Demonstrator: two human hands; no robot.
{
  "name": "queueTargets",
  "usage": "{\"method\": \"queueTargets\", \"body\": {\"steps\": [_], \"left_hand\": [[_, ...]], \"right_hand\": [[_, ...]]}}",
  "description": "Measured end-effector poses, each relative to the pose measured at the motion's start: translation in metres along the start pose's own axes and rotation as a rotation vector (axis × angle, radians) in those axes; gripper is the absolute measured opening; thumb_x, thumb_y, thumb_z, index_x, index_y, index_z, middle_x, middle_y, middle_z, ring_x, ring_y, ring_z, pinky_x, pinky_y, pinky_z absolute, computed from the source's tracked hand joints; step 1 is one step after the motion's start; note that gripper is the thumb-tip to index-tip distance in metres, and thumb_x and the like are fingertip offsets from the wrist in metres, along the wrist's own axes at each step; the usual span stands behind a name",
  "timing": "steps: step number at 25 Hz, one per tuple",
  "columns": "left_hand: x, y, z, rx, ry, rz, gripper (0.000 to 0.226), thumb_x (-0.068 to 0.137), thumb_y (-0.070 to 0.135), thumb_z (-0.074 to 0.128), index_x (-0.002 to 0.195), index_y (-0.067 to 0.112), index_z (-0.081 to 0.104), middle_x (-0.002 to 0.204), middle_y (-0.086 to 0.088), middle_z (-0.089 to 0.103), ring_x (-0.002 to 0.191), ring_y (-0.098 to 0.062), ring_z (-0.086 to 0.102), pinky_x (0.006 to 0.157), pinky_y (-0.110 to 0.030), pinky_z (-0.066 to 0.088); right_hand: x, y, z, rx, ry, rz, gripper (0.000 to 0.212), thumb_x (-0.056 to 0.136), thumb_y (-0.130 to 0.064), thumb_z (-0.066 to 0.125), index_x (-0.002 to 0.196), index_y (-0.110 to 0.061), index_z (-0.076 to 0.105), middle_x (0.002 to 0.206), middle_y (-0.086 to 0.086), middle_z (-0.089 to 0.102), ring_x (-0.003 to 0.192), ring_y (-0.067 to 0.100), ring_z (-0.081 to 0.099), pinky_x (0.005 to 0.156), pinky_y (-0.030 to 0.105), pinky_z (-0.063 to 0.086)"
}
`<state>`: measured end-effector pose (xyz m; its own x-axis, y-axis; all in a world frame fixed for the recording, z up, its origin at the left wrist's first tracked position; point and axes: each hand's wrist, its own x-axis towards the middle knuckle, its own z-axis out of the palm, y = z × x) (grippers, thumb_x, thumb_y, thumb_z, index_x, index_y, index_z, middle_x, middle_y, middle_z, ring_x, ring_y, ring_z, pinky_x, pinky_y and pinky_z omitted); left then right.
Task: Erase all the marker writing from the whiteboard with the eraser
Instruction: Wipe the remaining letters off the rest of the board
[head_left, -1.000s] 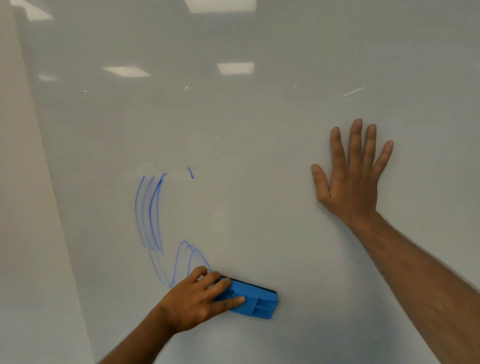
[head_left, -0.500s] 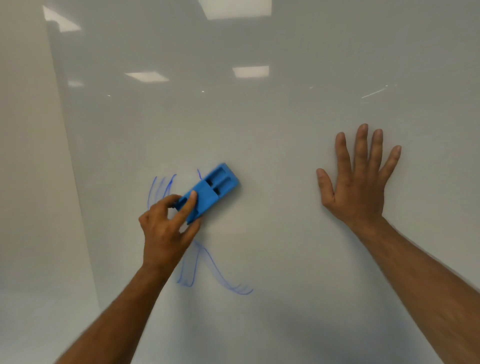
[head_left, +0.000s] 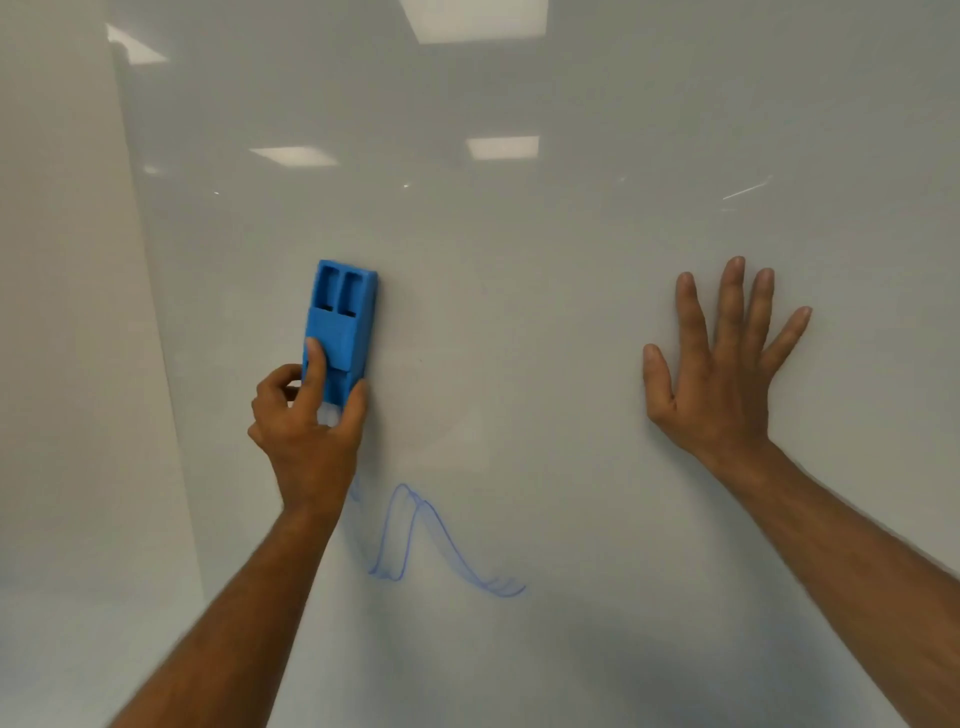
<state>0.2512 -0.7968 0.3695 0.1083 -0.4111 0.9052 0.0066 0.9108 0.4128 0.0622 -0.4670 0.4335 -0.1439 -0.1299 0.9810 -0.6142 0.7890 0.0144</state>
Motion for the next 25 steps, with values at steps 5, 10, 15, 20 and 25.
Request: {"method": "queueTargets", "body": {"steps": [5, 10, 15, 20, 25], "left_hand": [[0.016, -0.055, -0.029, 0.215, -0.165, 0.644, 0.047, 0.094, 0.028, 0.065, 0.138, 0.015, 0.058, 0.124, -0.018, 0.056, 0.100, -0.032, 0.056, 0.082, -0.038, 0.032], [0.020, -0.090, -0.045, 0.226, -0.279, 0.929, 0.044, 0.097, 0.024, 0.065, 0.139, 0.022, 0.052, 0.120, -0.018, 0.062, 0.104, -0.031, 0.057, 0.082, -0.043, 0.039], [0.047, -0.103, -0.041, 0.154, -0.163, 0.701, 0.047, 0.093, 0.028, 0.068, 0.137, 0.017, 0.058, 0.120, -0.018, 0.058, 0.101, -0.032, 0.058, 0.083, -0.042, 0.041], [0.056, -0.106, -0.035, 0.089, -0.111, 0.556, 0.050, 0.090, 0.027, 0.069, 0.138, 0.012, 0.060, 0.121, -0.020, 0.056, 0.103, -0.033, 0.054, 0.084, -0.041, 0.035], [0.009, -0.110, -0.031, 0.034, -0.250, 0.892, 0.039, 0.098, 0.031, 0.062, 0.136, 0.024, 0.056, 0.122, -0.011, 0.051, 0.099, -0.030, 0.055, 0.082, -0.041, 0.038]], "right_hand": [[0.003, -0.071, 0.013, 0.039, 0.000, -0.176, 0.072, 0.089, -0.034, 0.051, 0.157, -0.016, 0.035, 0.166, 0.025, 0.017, 0.153, 0.046, 0.011, 0.114, 0.077, 0.004], [-0.001, -0.117, 0.028, 0.026, -0.003, -0.236, 0.076, 0.084, -0.029, 0.051, 0.158, -0.017, 0.035, 0.166, 0.022, 0.019, 0.154, 0.045, 0.012, 0.114, 0.077, 0.003], [-0.003, -0.115, 0.033, -0.067, 0.037, -0.277, 0.073, 0.089, -0.030, 0.047, 0.159, -0.015, 0.033, 0.165, 0.022, 0.021, 0.153, 0.046, 0.015, 0.113, 0.079, 0.007], [-0.005, -0.116, 0.036, -0.105, 0.052, -0.269, 0.072, 0.091, -0.031, 0.045, 0.159, -0.014, 0.031, 0.165, 0.023, 0.020, 0.153, 0.046, 0.015, 0.113, 0.078, 0.009], [-0.005, -0.116, 0.036, -0.120, 0.045, -0.266, 0.071, 0.092, -0.031, 0.043, 0.159, -0.013, 0.030, 0.165, 0.023, 0.019, 0.153, 0.046, 0.014, 0.113, 0.078, 0.011]]}}
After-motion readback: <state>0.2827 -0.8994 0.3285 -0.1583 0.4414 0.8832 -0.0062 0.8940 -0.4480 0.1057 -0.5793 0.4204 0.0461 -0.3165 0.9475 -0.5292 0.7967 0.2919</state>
